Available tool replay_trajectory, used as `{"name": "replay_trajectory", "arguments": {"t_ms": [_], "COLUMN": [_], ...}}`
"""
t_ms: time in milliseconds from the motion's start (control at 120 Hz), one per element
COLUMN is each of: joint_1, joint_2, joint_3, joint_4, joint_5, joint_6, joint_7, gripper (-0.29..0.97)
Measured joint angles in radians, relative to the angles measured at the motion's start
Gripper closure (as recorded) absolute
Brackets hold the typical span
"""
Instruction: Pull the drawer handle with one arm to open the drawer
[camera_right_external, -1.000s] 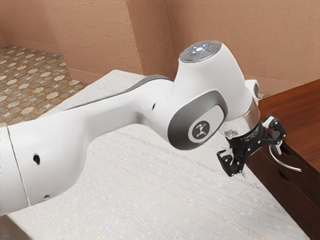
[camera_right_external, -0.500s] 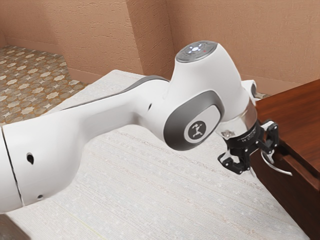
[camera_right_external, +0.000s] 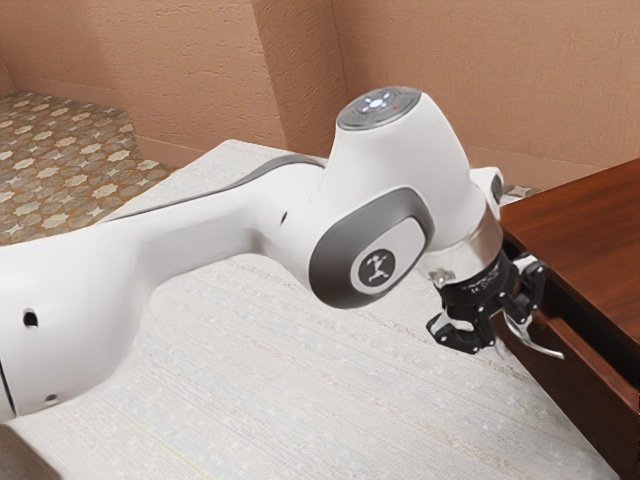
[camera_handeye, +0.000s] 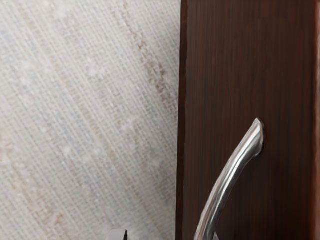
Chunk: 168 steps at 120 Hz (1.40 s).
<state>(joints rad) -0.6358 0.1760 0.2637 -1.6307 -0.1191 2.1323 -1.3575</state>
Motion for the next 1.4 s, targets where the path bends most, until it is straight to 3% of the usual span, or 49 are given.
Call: {"name": "replay_trajectory", "arguments": {"t_ms": [1400], "joint_1": [-0.013], "joint_2": [-0.314], "joint_3": [0.009], "joint_4": [-0.349], "joint_5": [0.096], "joint_6": [0.013], "joint_7": [-0.011], "gripper": [0.59]}}
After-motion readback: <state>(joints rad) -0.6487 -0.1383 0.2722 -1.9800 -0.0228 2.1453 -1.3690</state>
